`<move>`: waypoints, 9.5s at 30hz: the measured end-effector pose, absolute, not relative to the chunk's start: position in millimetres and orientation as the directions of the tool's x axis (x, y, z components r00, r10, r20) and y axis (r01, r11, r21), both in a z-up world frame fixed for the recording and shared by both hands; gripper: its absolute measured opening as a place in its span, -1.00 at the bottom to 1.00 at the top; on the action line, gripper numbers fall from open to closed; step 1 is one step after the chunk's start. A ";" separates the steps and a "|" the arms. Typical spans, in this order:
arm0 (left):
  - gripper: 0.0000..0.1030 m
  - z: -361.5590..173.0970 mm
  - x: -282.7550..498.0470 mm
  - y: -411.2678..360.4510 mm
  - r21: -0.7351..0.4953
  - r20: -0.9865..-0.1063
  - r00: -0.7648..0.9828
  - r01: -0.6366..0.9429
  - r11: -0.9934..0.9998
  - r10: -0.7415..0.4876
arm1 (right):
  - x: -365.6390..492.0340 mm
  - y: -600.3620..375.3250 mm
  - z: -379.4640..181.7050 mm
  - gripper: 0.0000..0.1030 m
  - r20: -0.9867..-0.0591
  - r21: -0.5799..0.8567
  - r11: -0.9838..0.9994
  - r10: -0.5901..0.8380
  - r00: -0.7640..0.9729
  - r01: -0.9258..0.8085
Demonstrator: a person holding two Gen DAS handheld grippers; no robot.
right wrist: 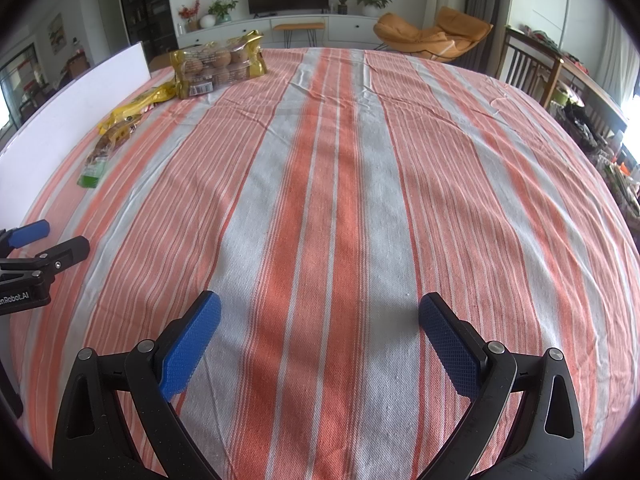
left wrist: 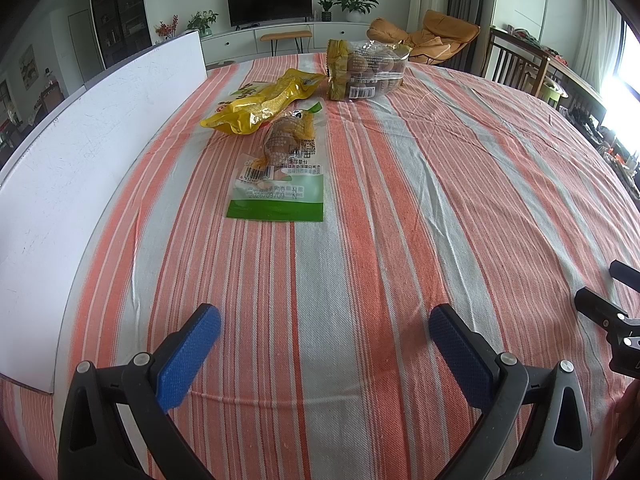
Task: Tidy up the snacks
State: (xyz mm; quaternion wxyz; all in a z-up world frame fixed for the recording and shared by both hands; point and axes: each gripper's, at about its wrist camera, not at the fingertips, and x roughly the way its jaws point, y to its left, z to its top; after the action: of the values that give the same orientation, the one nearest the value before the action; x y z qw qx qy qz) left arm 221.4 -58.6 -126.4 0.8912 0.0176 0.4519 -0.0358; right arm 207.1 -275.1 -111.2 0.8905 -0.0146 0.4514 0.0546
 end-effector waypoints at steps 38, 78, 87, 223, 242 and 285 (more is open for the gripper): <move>1.00 -126.5 140.4 -3.8 -0.002 -0.824 0.541 0.297 0.955 -0.170 | 278.7 -184.2 -65.7 0.96 -0.842 0.174 0.957 0.266 0.470 -0.231; 0.35 -110.8 430.5 -30.9 0.209 -0.837 0.540 0.172 0.963 0.085 | 220.1 -267.6 -101.9 0.06 -0.764 0.117 0.971 0.223 0.605 -0.211; -0.11 -107.5 304.9 -26.8 0.075 -0.852 0.521 0.205 0.976 -0.044 | 219.4 -269.1 -101.7 0.07 -0.762 0.124 0.969 0.229 0.605 -0.212; 0.99 -110.6 377.4 27.1 -0.113 -0.860 0.497 0.040 0.993 -0.118 | 206.0 -275.1 -109.7 0.90 -0.800 0.013 0.988 0.101 0.591 -0.152; -0.41 -108.8 317.9 7.1 -0.008 -0.810 0.585 0.053 0.999 -0.038 | 206.7 -274.6 -109.7 0.90 -0.799 0.019 0.988 0.107 0.592 -0.152; 1.00 -122.5 220.8 -7.1 -0.004 -0.811 0.582 0.105 0.994 -0.064 | 315.5 -230.2 -40.0 0.95 -0.767 0.158 0.951 0.289 0.573 -0.267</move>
State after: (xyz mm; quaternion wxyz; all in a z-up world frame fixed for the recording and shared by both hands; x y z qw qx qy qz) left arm 220.8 -7.1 -122.5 0.8890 0.0222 0.4549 -0.0476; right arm 315.5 -230.2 -40.0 0.8867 0.0125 0.4349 0.1567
